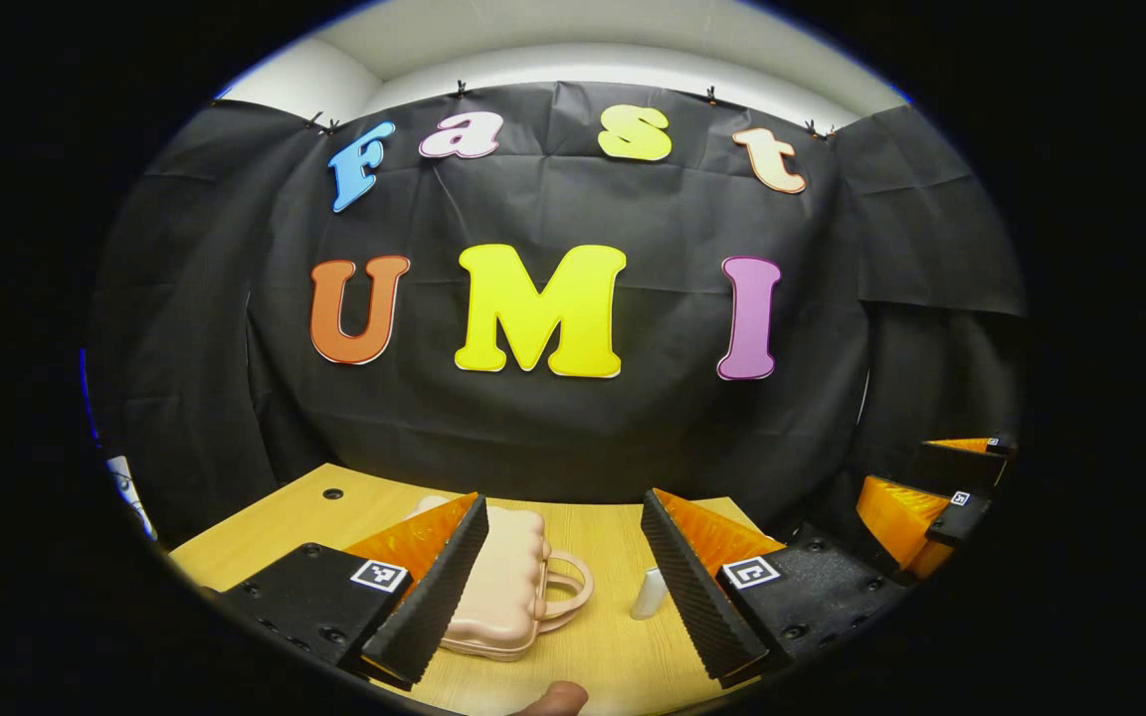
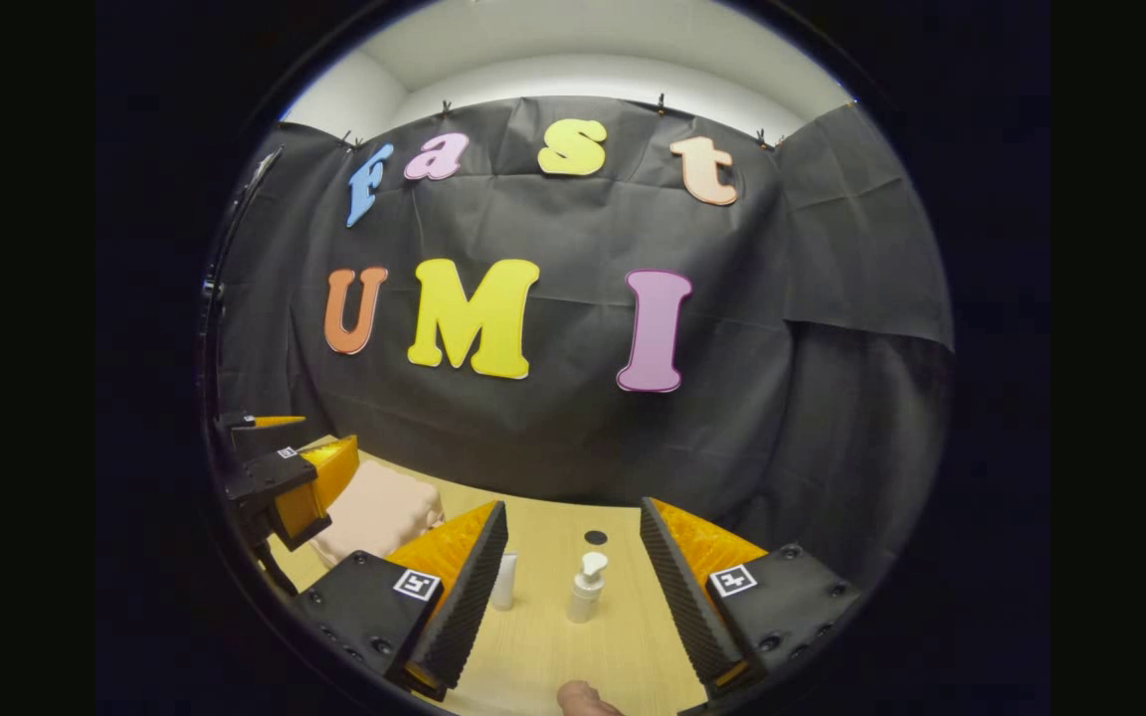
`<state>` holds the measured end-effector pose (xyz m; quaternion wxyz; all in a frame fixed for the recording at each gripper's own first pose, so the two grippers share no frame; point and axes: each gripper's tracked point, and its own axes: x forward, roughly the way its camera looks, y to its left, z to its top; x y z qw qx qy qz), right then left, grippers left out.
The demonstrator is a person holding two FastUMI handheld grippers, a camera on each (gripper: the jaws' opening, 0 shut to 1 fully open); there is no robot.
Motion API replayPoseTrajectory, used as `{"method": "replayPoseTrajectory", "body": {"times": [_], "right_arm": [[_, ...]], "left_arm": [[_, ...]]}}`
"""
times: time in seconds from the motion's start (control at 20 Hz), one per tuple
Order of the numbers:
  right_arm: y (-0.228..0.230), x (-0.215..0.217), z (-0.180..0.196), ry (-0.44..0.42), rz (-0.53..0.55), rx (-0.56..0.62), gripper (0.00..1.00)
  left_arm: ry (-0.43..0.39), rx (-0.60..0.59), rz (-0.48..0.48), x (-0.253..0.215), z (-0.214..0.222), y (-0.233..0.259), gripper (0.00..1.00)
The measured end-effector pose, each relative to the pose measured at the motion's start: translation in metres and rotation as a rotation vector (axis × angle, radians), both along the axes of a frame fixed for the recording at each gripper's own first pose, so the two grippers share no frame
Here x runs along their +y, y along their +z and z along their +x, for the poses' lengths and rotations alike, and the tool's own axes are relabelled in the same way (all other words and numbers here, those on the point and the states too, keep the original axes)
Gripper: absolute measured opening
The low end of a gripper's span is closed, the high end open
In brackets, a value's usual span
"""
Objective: First open the suitcase, pack the skin care products into it, and then close the suitcase.
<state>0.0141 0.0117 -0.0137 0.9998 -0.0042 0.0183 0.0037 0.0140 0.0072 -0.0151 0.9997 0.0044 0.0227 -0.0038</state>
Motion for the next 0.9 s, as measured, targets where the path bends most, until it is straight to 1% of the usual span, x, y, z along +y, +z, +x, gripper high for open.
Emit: {"method": "replayPoseTrajectory", "body": {"times": [0.05,0.1,0.25,0.35,0.55,0.65,0.7,0.75,0.9], "right_arm": [[0.001,0.001,0.000,0.005,-0.009,-0.003,0.81],[0.004,0.002,0.001,0.006,-0.019,-0.014,0.79],[0.013,-0.009,0.003,-0.015,-0.038,-0.047,0.79],[0.011,-0.021,0.006,-0.033,-0.059,-0.043,0.80],[0.004,-0.051,0.005,-0.084,-0.077,-0.030,0.78],[-0.003,-0.067,0.004,-0.110,-0.075,-0.014,0.78],[-0.008,-0.073,0.003,-0.115,-0.068,-0.001,0.80],[-0.013,-0.080,0.002,-0.123,-0.062,0.010,0.78],[-0.028,-0.093,0.001,-0.133,-0.046,0.042,0.80]], "left_arm": [[0.003,-0.003,0.010,0.002,0.002,-0.001,0.99],[0.007,-0.007,0.031,0.005,0.006,-0.004,0.99],[0.026,-0.029,0.134,0.018,0.018,-0.017,0.99],[0.023,-0.029,0.205,0.023,0.029,-0.034,0.99],[0.002,0.008,0.382,0.027,0.049,-0.077,0.99],[-0.016,0.025,0.488,0.023,0.056,-0.101,1.00],[-0.032,0.032,0.545,0.019,0.060,-0.112,0.98],[-0.043,0.041,0.605,0.020,0.061,-0.122,0.98],[-0.072,0.049,0.764,0.011,0.067,-0.148,0.98]]}}
